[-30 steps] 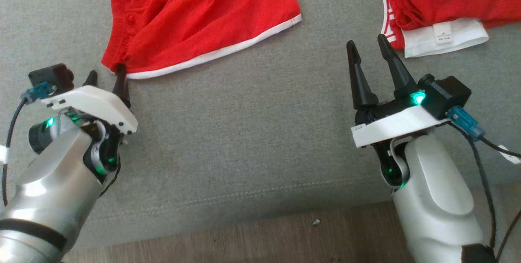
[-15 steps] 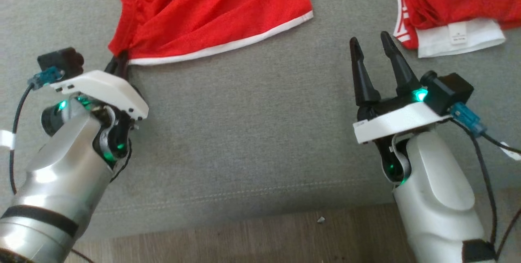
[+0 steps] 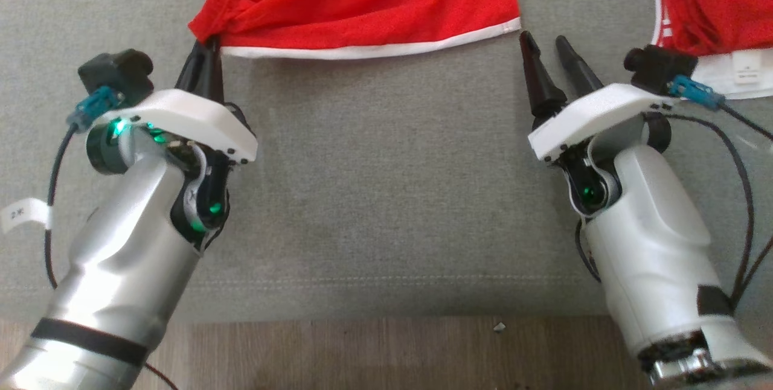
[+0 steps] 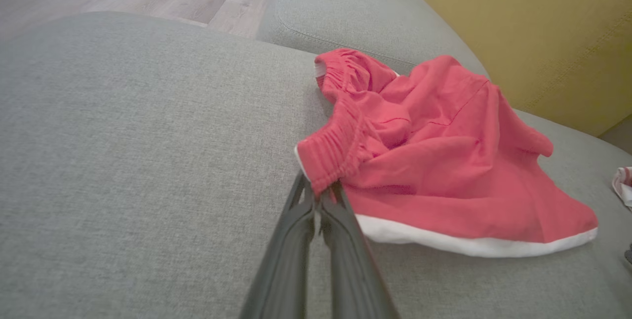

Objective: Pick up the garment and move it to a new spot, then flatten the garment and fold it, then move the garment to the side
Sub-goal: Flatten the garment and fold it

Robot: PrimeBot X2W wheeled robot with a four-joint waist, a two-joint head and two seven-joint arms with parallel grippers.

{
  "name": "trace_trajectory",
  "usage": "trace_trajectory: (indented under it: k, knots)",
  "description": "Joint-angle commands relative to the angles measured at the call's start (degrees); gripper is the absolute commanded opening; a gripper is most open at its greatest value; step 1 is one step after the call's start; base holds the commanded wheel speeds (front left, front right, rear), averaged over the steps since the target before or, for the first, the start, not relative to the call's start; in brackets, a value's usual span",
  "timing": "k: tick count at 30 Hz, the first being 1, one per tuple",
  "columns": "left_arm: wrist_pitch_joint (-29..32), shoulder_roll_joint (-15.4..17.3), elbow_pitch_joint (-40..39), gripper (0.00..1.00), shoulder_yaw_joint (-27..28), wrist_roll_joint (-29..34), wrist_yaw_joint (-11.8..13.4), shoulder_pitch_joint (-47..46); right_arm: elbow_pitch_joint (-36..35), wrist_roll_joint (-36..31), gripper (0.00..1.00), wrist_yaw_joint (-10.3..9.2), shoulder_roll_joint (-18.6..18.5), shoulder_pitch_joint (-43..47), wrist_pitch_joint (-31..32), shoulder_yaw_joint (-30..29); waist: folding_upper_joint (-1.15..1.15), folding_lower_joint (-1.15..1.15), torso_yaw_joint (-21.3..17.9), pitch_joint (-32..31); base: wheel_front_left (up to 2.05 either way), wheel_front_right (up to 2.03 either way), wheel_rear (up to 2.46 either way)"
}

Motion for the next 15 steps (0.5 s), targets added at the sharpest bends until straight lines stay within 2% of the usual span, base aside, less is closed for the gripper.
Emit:
trace_trajectory:
  k: [1, 8, 15]
  knots:
    - [-0.7, 1.2, -2.5, 0.0, 3.3, 1.6, 0.3, -0.6, 1.4, 0.3, 1.0, 0.36, 0.8, -3.3, 1.3, 1.2, 0.0, 0.0, 0.8, 0.5, 0.0, 0.0, 0.0]
    - [-0.7, -0.7, -4.3, 0.0, 6.0, 4.9, -0.2, 0.9, 10.1, -1.6, 1.0, 0.36, 0.8, -9.0, 2.4, 2.7, 0.0, 0.0, 2.1, 1.2, 0.0, 0.0, 0.0]
    - [-0.7, -2.3, -4.1, 0.0, 7.6, 7.0, -1.3, 1.4, 15.7, -1.7, 1.0, 0.36, 0.8, -11.7, 3.9, 5.5, 0.0, 0.0, 2.7, 1.3, 0.0, 0.0, 0.0]
